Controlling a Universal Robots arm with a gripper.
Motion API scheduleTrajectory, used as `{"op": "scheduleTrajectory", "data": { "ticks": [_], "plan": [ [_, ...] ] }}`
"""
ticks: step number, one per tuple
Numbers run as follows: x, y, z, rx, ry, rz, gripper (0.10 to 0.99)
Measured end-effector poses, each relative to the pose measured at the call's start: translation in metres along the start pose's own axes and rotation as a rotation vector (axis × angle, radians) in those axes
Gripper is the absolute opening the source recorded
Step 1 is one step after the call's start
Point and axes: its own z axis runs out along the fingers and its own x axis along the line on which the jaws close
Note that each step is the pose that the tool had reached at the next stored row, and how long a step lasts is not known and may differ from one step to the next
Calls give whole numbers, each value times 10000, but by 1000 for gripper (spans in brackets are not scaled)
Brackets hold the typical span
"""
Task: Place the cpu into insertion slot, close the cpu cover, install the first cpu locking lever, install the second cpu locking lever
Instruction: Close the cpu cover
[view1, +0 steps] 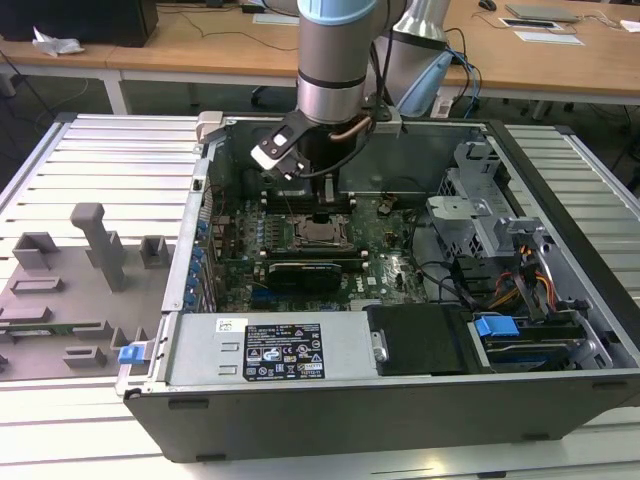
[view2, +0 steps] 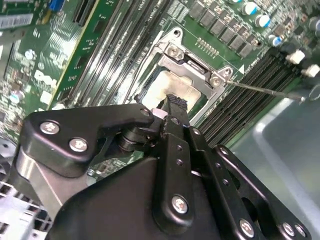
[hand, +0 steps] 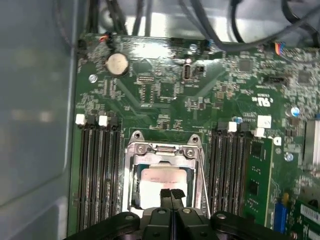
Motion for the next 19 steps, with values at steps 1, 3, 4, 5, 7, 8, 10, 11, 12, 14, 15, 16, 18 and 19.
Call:
{"op": "scheduleTrajectory", "data": {
  "ticks": [1,3,4,5,7,8,10,11,12,14,15,16,18,19],
  "plan": [
    [0,0,0,0,1,-289,106],
    [0,0,0,1,3,-758,106],
    [0,0,0,1,5,-1243,106],
    [0,0,0,2,5,-1499,106],
    [0,0,0,4,4,-1985,106],
    [0,0,0,6,1,-2202,106],
    [0,0,1,6,-5,-2585,106],
    [0,0,1,9,-11,-2788,106],
    [0,0,1,10,-16,-2988,106],
    [0,0,1,14,-30,-3534,106],
    [0,0,1,16,-40,-3888,106],
    [0,0,1,18,-47,-4100,106],
    [0,0,1,22,-60,-4531,106],
    [0,0,1,25,-70,-4989,106]
  ]
}}
